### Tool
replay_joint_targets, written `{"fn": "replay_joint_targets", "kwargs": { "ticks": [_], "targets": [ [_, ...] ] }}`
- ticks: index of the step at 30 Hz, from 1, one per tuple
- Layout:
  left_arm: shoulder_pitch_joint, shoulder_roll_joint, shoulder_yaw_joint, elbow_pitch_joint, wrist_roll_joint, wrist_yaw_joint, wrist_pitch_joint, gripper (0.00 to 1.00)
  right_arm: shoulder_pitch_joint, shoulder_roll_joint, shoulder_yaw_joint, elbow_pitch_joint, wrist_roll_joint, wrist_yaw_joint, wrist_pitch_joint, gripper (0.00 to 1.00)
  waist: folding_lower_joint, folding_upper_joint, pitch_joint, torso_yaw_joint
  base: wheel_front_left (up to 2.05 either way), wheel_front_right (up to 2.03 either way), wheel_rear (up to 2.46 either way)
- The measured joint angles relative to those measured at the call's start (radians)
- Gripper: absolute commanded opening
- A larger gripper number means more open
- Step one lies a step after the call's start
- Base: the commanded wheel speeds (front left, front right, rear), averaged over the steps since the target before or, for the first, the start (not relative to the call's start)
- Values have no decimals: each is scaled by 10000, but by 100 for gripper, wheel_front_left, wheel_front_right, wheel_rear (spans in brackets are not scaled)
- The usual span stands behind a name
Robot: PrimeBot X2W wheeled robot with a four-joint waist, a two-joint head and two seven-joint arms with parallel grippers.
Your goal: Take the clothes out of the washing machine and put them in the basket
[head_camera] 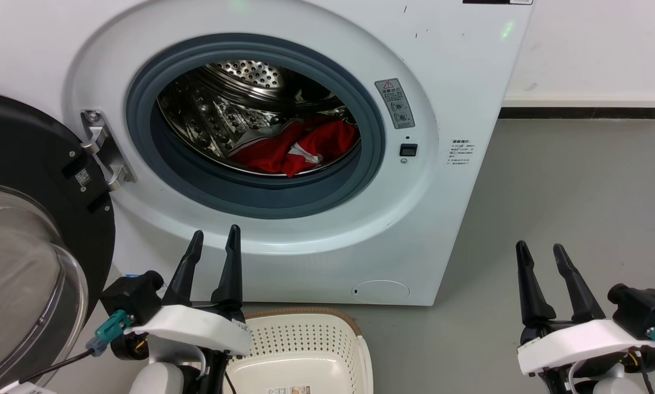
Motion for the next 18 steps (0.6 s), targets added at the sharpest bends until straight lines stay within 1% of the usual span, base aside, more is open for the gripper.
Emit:
{"fn": "replay_joint_targets", "kwargs": {
  "ticks": [18],
  "targets": [
    [22,4,-328,280,1873,100,-428,100,26,-2,54,280,-1847,2,-408,100,0,0,-43,45,0,0,0]
  ]
}}
